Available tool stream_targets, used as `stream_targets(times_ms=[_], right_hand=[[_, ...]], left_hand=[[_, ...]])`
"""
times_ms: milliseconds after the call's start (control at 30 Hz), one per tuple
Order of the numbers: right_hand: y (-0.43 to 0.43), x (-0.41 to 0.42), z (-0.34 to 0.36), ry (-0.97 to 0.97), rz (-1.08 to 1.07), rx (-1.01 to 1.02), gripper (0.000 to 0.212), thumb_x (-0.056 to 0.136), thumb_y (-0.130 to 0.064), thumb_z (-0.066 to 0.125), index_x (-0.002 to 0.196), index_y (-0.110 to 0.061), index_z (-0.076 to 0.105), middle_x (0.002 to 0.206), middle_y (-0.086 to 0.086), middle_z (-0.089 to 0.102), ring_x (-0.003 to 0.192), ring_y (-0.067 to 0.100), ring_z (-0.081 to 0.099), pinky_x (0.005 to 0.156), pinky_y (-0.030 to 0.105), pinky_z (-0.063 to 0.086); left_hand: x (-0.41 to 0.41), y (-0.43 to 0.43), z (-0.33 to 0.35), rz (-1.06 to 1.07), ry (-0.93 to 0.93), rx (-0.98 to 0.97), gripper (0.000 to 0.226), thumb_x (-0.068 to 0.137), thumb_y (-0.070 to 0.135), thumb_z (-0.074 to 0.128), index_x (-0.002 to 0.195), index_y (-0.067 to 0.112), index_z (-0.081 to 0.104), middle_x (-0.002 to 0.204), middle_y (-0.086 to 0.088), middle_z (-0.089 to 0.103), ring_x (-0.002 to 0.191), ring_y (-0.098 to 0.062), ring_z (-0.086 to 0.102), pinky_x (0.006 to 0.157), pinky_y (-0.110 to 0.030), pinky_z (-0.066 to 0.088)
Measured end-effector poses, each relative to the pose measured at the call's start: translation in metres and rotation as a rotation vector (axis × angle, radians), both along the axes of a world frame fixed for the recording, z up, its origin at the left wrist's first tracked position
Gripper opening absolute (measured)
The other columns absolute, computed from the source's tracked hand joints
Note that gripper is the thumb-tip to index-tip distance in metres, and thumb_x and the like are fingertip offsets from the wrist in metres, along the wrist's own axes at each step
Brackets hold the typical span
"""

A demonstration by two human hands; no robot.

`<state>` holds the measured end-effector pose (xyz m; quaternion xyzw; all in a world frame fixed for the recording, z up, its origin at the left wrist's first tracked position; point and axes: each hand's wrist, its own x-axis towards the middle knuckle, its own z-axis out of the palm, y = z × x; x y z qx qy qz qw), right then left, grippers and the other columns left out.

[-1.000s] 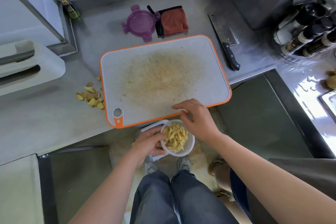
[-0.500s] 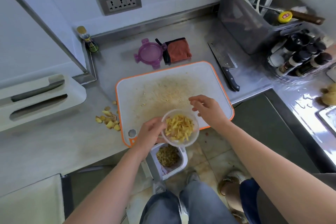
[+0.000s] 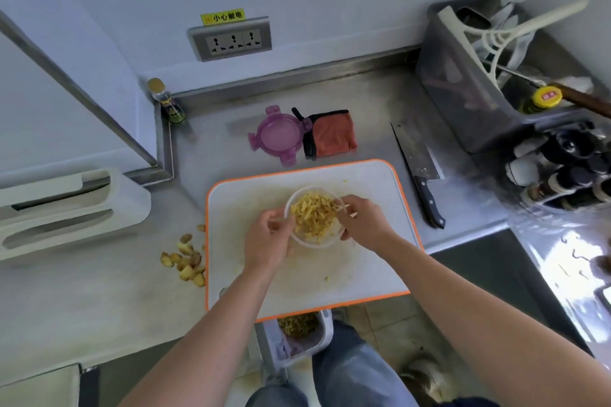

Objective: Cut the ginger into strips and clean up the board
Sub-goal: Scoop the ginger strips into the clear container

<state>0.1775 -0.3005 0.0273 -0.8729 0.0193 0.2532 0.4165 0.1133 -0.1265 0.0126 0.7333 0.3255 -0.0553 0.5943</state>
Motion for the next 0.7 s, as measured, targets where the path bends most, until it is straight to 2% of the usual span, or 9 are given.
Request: stream_targets(times_ms=[67, 133, 200, 267, 300, 400, 533, 600, 700], right_hand=[[-0.001, 0.011, -0.001, 0.010, 0.051, -0.040, 0.022, 0.093, -0.010, 0.049, 0.110, -0.017, 0.061, 0.095, 0.004, 0.063, 0.055, 0.015, 0.064, 0.045, 0.017, 0.044], [0.000, 0.021, -0.002, 0.052, 0.105, -0.039, 0.015, 0.094, -0.013, 0.049, 0.103, -0.017, 0.060, 0.085, 0.004, 0.064, 0.053, 0.012, 0.061, 0.046, 0.014, 0.044], [0.003, 0.033, 0.000, 0.091, 0.166, -0.052, 0.015, 0.096, -0.021, 0.048, 0.098, -0.015, 0.062, 0.083, 0.007, 0.066, 0.062, 0.015, 0.063, 0.057, 0.020, 0.051], [0.010, 0.047, -0.001, 0.040, 0.223, -0.089, 0.023, 0.097, -0.026, 0.047, 0.100, -0.013, 0.066, 0.096, 0.009, 0.067, 0.085, 0.023, 0.065, 0.076, 0.034, 0.052], [0.015, 0.055, 0.000, -0.016, 0.258, -0.110, 0.025, 0.098, -0.026, 0.047, 0.104, -0.012, 0.067, 0.104, 0.008, 0.067, 0.095, 0.025, 0.063, 0.083, 0.036, 0.049], [0.035, 0.076, 0.006, -0.132, 0.361, -0.117, 0.029, 0.100, -0.025, 0.042, 0.116, -0.014, 0.063, 0.125, 0.007, 0.057, 0.115, 0.025, 0.053, 0.095, 0.031, 0.038], [0.061, 0.098, 0.003, -0.130, 0.575, -0.119, 0.037, 0.103, -0.023, 0.035, 0.135, -0.011, 0.050, 0.155, 0.010, 0.023, 0.140, 0.023, 0.029, 0.106, 0.025, 0.023], [0.071, 0.106, -0.005, -0.115, 0.660, -0.153, 0.038, 0.104, -0.020, 0.033, 0.135, -0.006, 0.049, 0.159, 0.011, 0.014, 0.147, 0.021, 0.013, 0.111, 0.025, 0.017], [0.082, 0.115, -0.015, -0.075, 0.619, -0.240, 0.038, 0.103, -0.019, 0.033, 0.131, -0.003, 0.053, 0.156, 0.014, 0.020, 0.144, 0.031, 0.015, 0.115, 0.035, 0.014]], left_hand=[[0.010, 0.001, -0.003, 0.006, 0.049, 0.021, 0.012, 0.088, 0.014, 0.067, 0.099, 0.016, 0.063, 0.083, -0.005, 0.068, 0.066, -0.028, 0.069, 0.068, -0.041, 0.060], [0.016, 0.003, -0.005, 0.029, 0.076, 0.056, 0.011, 0.085, 0.007, 0.067, 0.096, 0.010, 0.066, 0.074, -0.003, 0.067, 0.056, -0.025, 0.068, 0.069, -0.043, 0.060], [0.020, 0.006, -0.005, 0.067, 0.091, 0.101, 0.011, 0.083, 0.004, 0.067, 0.094, 0.006, 0.068, 0.070, -0.002, 0.067, 0.054, -0.023, 0.068, 0.067, -0.042, 0.060], [0.021, 0.012, -0.003, 0.103, 0.092, 0.135, 0.011, 0.080, 0.005, 0.068, 0.091, 0.007, 0.069, 0.067, -0.001, 0.067, 0.055, -0.025, 0.070, 0.067, -0.043, 0.060], [0.022, 0.014, -0.002, 0.121, 0.089, 0.144, 0.012, 0.079, 0.006, 0.069, 0.090, 0.008, 0.069, 0.065, 0.000, 0.067, 0.056, -0.025, 0.070, 0.067, -0.044, 0.060], [0.023, 0.024, 0.001, 0.164, 0.091, 0.157, 0.014, 0.078, 0.005, 0.068, 0.092, 0.008, 0.070, 0.065, 0.002, 0.066, 0.054, -0.024, 0.070, 0.068, -0.042, 0.060], [0.021, 0.034, 0.004, 0.246, 0.071, 0.113, 0.012, 0.079, 0.001, 0.065, 0.088, 0.007, 0.069, 0.073, 0.001, 0.065, 0.054, -0.029, 0.069, 0.065, -0.044, 0.061], [0.018, 0.037, 0.003, 0.295, 0.076, 0.103, 0.012, 0.079, 0.001, 0.064, 0.089, 0.006, 0.068, 0.075, 0.003, 0.063, 0.055, -0.030, 0.068, 0.067, -0.045, 0.060], [0.012, 0.040, 0.000, 0.359, 0.074, 0.043, 0.014, 0.079, 0.000, 0.065, 0.093, 0.002, 0.069, 0.080, -0.003, 0.064, 0.056, -0.030, 0.068, 0.066, -0.045, 0.061]])
